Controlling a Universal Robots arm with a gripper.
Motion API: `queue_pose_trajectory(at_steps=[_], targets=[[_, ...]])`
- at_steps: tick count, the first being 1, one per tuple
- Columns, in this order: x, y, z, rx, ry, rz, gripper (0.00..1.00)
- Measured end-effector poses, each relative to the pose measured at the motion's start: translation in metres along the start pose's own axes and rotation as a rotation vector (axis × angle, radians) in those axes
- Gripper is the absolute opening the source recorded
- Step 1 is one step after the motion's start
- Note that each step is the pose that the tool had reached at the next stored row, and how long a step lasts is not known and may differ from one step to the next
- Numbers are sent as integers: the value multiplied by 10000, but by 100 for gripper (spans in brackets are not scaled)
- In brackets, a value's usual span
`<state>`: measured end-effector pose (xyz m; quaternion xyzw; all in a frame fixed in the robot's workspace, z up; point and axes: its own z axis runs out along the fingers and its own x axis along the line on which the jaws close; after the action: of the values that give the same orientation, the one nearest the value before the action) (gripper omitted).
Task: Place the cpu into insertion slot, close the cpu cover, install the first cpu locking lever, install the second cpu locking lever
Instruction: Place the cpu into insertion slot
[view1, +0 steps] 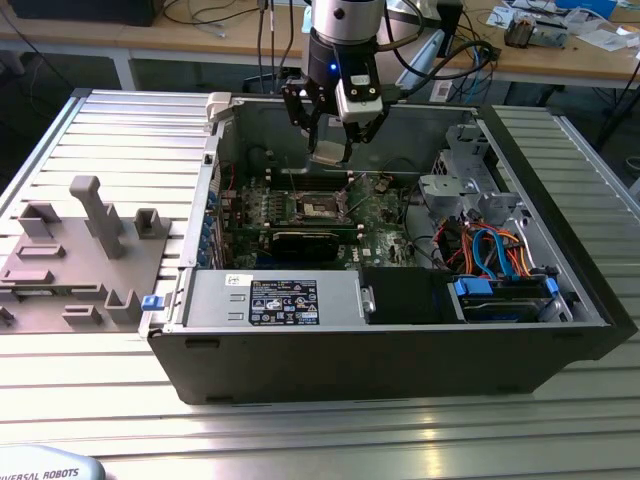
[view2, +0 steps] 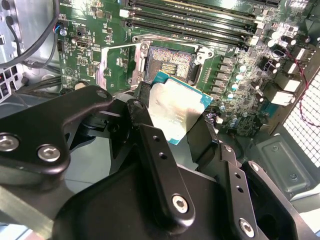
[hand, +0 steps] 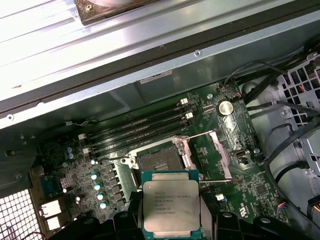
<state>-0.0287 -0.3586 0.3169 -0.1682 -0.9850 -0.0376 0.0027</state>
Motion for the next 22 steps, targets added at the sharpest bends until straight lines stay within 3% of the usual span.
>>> queue_pose_trajectory(at_steps=[18,22], targets=[[0,0,0,-1,-8,115,54],[0,0,2,-1,-25,308,54]])
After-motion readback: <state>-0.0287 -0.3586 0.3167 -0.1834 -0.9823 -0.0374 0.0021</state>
